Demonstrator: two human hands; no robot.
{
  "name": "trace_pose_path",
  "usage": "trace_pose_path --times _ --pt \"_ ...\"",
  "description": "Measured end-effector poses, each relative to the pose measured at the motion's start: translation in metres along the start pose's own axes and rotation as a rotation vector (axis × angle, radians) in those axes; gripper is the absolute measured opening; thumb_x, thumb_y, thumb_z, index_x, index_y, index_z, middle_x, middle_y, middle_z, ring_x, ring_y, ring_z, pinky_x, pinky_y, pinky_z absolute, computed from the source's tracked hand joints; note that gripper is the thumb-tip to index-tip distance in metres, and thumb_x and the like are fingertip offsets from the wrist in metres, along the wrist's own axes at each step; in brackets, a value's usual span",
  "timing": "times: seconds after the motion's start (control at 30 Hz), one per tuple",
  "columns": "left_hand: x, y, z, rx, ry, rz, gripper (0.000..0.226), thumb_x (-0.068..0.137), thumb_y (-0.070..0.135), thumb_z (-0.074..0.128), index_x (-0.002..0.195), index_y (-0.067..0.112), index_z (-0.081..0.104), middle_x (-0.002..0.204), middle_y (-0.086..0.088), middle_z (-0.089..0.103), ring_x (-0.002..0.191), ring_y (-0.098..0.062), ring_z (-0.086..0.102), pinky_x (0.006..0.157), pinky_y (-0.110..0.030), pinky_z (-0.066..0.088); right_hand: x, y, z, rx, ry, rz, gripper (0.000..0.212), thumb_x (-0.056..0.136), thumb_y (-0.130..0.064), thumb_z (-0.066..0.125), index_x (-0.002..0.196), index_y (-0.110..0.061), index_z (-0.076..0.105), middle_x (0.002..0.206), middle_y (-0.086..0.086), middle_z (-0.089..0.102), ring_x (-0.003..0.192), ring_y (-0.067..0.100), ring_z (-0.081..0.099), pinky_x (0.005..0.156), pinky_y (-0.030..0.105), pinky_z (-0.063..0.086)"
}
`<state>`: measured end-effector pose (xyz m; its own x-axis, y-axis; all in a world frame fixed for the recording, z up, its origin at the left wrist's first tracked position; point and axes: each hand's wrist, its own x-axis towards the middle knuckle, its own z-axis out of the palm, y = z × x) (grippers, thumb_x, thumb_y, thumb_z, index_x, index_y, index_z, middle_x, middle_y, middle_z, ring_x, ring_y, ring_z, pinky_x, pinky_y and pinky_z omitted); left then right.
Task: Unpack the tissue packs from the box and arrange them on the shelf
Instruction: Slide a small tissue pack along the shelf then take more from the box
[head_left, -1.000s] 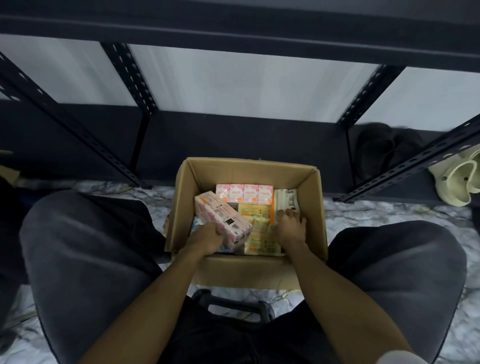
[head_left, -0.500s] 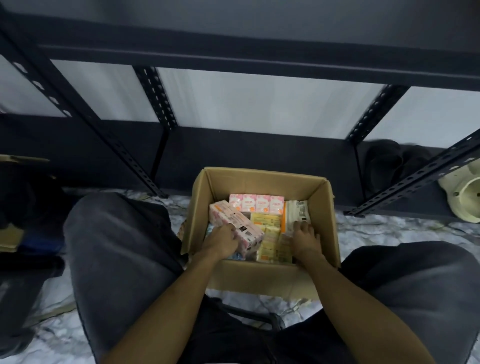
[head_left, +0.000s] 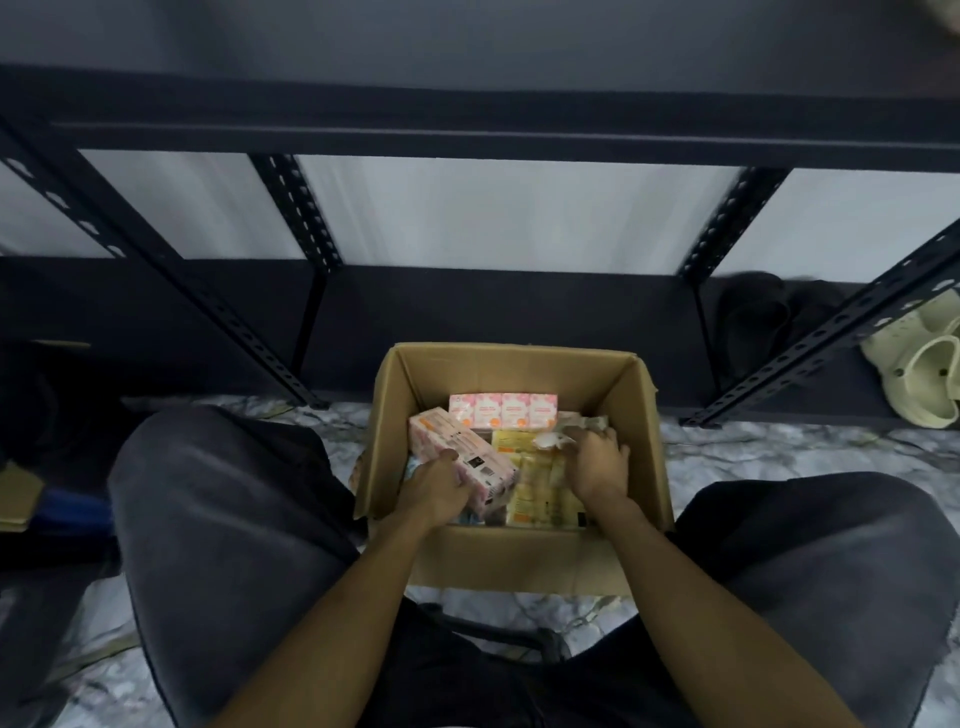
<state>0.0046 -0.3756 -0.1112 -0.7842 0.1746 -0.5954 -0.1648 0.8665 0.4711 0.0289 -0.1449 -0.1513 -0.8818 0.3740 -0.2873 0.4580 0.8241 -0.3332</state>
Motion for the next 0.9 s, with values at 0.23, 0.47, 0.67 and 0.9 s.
trace_pose_path --times 0.23,0.47,0.67,0.9 --pt "0.016 0.013 0.002 -0.189 0.042 0.073 0.068 0.098 0.041 0.062 0.156 0.022 0.030 0.154 -0.010 0.046 0.137 -0.030 0.047 0.107 -0.038 0.041 -0.029 -0.017 -0.052 0.764 0.202 0.038 0.015 0.101 -0.026 0.058 0.100 -0.015 0.068 0.089 0.000 0.072 0.080 0.013 0.068 0.060 0.013 0.049" --pt "0.020 0.024 -0.018 -0.936 -0.055 -0.019 0.021 0.100 0.034 0.062 0.111 0.017 0.067 0.108 -0.001 0.075 0.095 -0.014 0.072 0.070 -0.022 0.056 -0.040 -0.021 -0.056 1.213 -0.047 0.230 0.024 0.099 -0.034 0.061 0.106 -0.012 0.069 0.100 0.008 0.077 0.094 0.027 0.075 0.087 0.053 0.059" --pt "0.014 0.019 -0.039 -0.972 0.068 -0.006 0.027 0.094 0.033 0.072 0.106 0.009 0.071 0.102 -0.009 0.078 0.093 -0.025 0.075 0.073 -0.038 0.061 -0.037 -0.041 -0.067 1.094 -0.120 0.128 0.040 0.086 -0.043 0.076 0.112 -0.015 0.065 0.102 0.003 0.077 0.094 0.019 0.075 0.087 0.050 0.060" --pt "-0.006 0.035 -0.092 -0.846 0.234 0.203 0.029 0.087 0.050 0.075 0.100 0.025 0.070 0.101 0.004 0.076 0.095 -0.016 0.075 0.088 -0.046 0.060 -0.050 -0.073 -0.102 1.095 0.000 -0.014 0.017 0.093 -0.026 0.071 0.106 -0.017 0.066 0.102 -0.001 0.077 0.096 0.020 0.074 0.078 0.043 0.062"
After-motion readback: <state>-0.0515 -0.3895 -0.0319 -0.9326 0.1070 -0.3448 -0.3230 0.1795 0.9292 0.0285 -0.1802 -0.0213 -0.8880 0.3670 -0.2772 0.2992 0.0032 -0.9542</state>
